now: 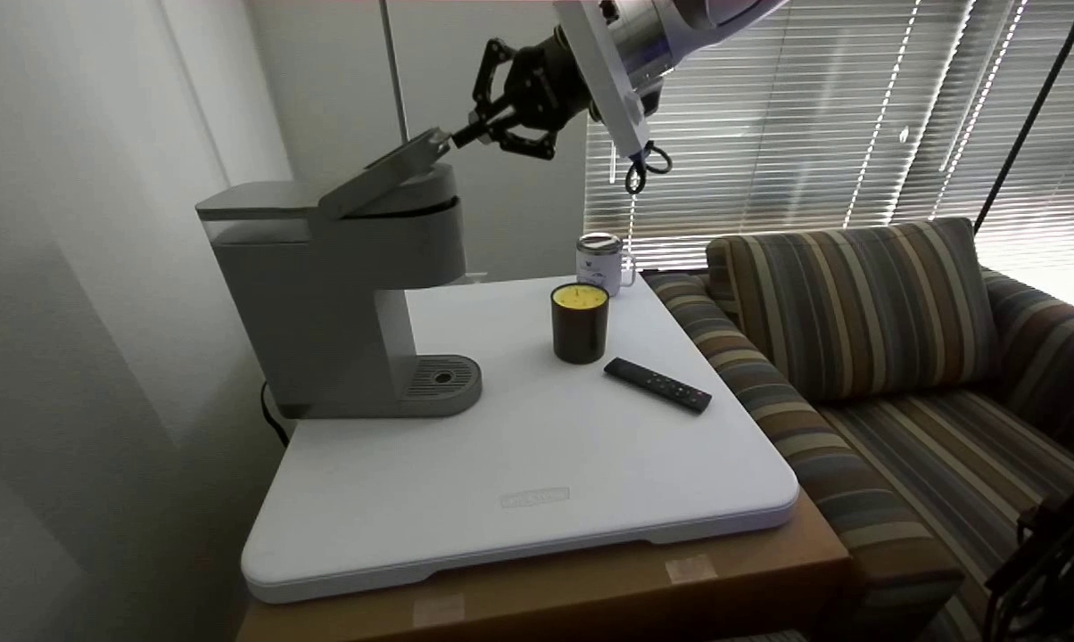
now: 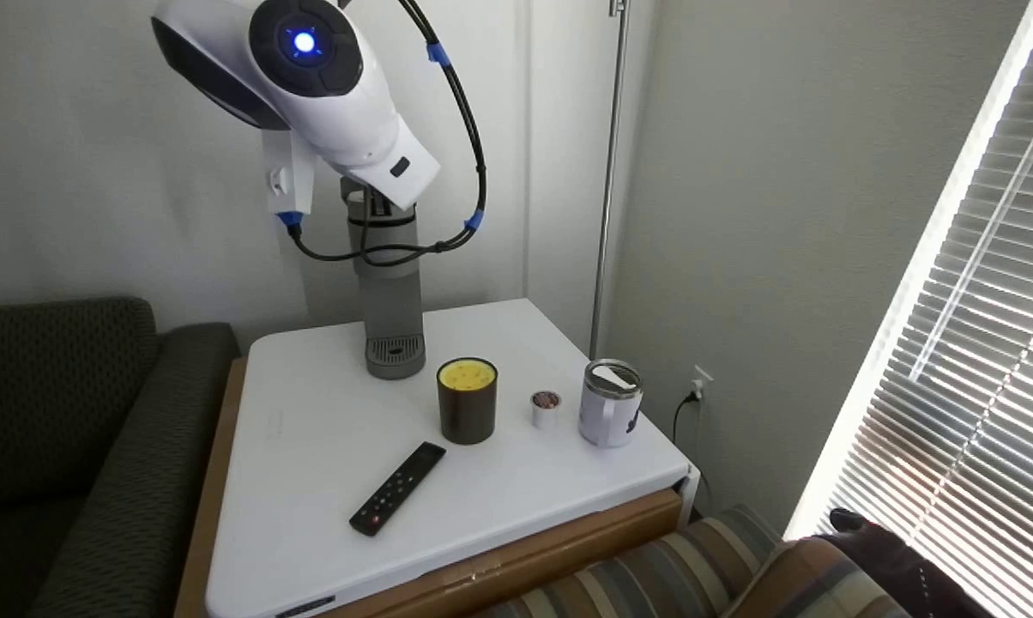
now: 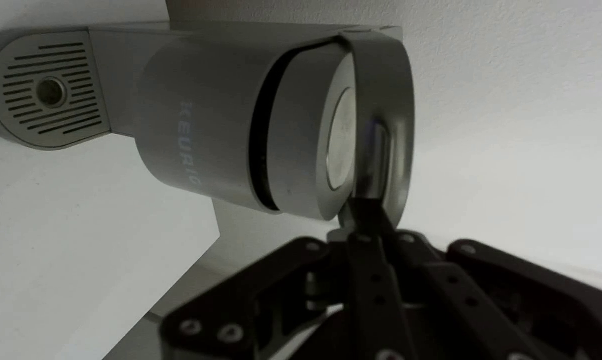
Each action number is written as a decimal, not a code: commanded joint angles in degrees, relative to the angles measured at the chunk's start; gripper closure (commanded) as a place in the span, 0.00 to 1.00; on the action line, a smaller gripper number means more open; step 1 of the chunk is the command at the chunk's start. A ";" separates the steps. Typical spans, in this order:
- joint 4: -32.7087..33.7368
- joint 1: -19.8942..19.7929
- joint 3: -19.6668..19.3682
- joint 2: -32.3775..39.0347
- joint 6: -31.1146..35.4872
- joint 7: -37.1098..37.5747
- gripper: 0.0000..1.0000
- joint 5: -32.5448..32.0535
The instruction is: Open the lid of the coffee maker
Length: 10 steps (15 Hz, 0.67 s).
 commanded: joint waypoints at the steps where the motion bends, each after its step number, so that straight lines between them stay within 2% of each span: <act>1: -1.67 -1.11 0.30 -2.07 -2.76 -2.91 1.00 2.63; 10: -0.93 -0.88 -0.07 -2.71 -3.18 -2.53 1.00 1.41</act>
